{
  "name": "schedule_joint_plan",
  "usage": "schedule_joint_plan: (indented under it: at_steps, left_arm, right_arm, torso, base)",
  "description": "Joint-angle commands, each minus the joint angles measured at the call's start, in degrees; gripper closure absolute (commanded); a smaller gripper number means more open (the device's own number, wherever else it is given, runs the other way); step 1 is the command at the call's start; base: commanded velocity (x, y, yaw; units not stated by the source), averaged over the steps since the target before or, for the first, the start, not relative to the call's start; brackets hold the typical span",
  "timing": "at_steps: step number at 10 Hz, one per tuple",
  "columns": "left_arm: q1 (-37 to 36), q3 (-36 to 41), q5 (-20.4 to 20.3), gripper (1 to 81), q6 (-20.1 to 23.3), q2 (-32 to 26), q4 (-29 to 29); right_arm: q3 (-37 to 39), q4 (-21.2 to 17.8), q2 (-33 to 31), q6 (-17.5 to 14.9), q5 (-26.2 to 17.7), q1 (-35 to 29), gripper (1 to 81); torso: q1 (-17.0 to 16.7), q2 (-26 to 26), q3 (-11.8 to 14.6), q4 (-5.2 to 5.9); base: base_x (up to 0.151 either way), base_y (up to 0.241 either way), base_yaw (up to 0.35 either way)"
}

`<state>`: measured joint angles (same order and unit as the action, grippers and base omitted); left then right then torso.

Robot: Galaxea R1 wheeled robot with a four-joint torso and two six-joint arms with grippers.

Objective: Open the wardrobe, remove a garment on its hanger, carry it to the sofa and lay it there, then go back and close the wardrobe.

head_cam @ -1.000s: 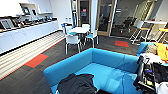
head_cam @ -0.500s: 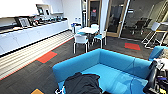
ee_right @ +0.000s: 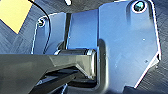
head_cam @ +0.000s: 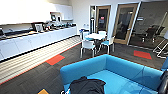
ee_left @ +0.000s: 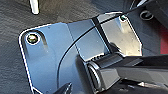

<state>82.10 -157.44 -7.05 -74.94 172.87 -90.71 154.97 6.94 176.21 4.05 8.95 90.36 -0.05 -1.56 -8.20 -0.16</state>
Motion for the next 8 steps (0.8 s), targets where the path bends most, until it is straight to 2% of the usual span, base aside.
schedule_joint_plan:
  at_steps: [1,5,6,8]
  left_arm:
    - [-2.08,-0.15,2.12,1.0,0.32,-0.07,-0.7]
    - [-2.08,-0.5,2.65,1.0,0.4,-0.25,-0.7]
    - [-1.99,-1.81,3.88,1.0,0.32,-0.33,-0.7]
    - [-1.72,-3.14,3.88,1.0,0.15,-1.12,-0.52]
  right_arm:
    - [-0.38,0.53,0.74,-0.36,-3.24,-1.27,1.0]
    - [0.41,0.53,0.13,-0.44,-4.03,-1.45,1.0]
    - [2.16,0.53,-0.48,-0.44,-4.03,-1.54,1.0]
    - [5.51,0.36,-1.98,-0.44,-4.03,-1.71,1.0]
  torso:
    - [0.05,0.0,-0.02,0.0]
    - [0.05,0.0,0.44,0.0]
    - [0.05,0.0,0.44,0.0]
    - [0.05,0.0,0.46,0.0]
  base:
    - [0.0,0.0,0.238]
    - [0.0,0.0,0.237]
    - [0.0,0.0,0.227]
    - [0.0,0.0,0.227]
